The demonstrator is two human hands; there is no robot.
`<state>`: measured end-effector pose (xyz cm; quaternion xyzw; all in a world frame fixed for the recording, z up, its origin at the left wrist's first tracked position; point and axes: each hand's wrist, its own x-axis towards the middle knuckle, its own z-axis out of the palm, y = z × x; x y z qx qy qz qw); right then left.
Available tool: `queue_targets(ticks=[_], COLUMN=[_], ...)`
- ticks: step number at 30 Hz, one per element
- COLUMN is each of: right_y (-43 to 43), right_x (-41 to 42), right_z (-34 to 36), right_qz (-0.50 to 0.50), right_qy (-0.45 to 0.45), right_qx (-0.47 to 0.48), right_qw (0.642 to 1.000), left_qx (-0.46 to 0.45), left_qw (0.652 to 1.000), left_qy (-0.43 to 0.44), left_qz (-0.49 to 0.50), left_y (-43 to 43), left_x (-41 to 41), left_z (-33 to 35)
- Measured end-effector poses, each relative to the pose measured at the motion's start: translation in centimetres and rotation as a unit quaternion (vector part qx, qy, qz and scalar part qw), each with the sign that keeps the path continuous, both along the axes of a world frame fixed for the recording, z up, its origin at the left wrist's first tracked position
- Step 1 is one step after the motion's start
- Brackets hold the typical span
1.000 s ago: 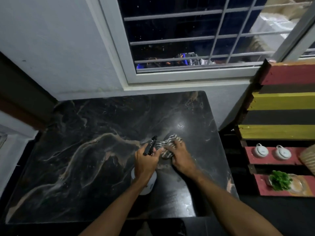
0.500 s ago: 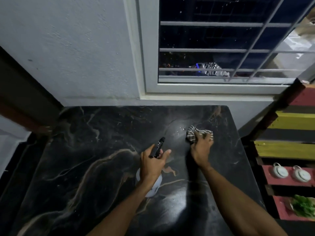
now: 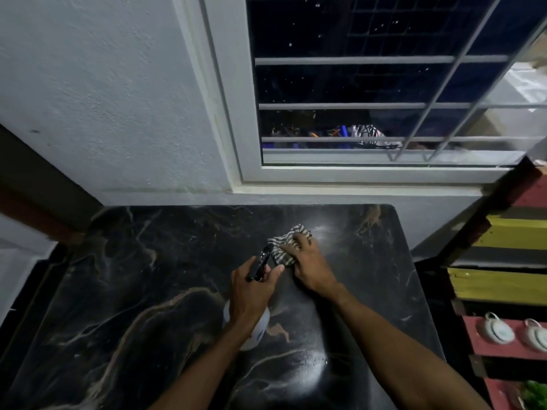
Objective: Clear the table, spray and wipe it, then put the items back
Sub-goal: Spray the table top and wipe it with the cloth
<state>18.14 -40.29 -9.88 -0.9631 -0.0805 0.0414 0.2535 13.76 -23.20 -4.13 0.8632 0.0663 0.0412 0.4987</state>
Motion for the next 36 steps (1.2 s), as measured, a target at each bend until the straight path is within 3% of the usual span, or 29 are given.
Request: queue_targets(ticks=[2, 4, 5, 9, 14, 19, 24, 28, 32, 36], right_y=[-3.4, -6.7, -7.6, -5.2, 1.1, 9.4, 21.0, 28.1, 31.6, 35.7], right_x=[1.9, 3.1, 3.3, 2.5, 2.4, 5.2, 7.2, 8.3, 10.2, 10.3], right_z=[-0.3, -0.1, 0.0, -0.1, 0.2, 0.6, 0.6, 0.0, -0.2, -1.1], right_qz=[-0.115, -0.298, -0.326, -0.174, -0.223, -0.163, -0.182, -0.119, -0.219, -0.11], right_qy=[0.006, 0.028, 0.035, 0.014, 0.041, 0.052, 0.063, 0.064, 0.067, 0.05], right_qx=[0.024, 0.047, 0.057, 0.079, 0.123, 0.123, 0.117, 0.092, 0.085, 0.044], right_qw=[0.993, 0.953, 0.943, 0.982, 0.966, 0.978, 0.974, 0.987, 0.97, 0.992], left_qx=[-0.011, -0.018, -0.021, -0.027, -0.026, -0.03, -0.01, -0.031, 0.013, -0.008], left_qw=[1.0, 1.0, 0.999, 0.998, 0.988, 0.98, 0.981, 0.979, 0.98, 0.977], left_qy=[0.009, 0.009, 0.008, 0.029, 0.076, 0.078, 0.046, 0.058, 0.048, 0.058], left_qz=[0.008, 0.017, 0.022, 0.044, 0.132, 0.179, 0.19, 0.195, 0.195, 0.205], left_y=[-1.0, -1.2, -1.2, 0.5, 5.6, 12.8, 21.8, 28.8, 34.3, 37.7], left_x=[0.5, 0.7, 0.7, 1.2, 2.3, 3.3, 5.2, 7.0, 8.8, 10.2], left_z=[0.0, 0.2, 0.4, 0.7, 0.7, 0.4, 0.3, 0.2, 0.2, 0.1])
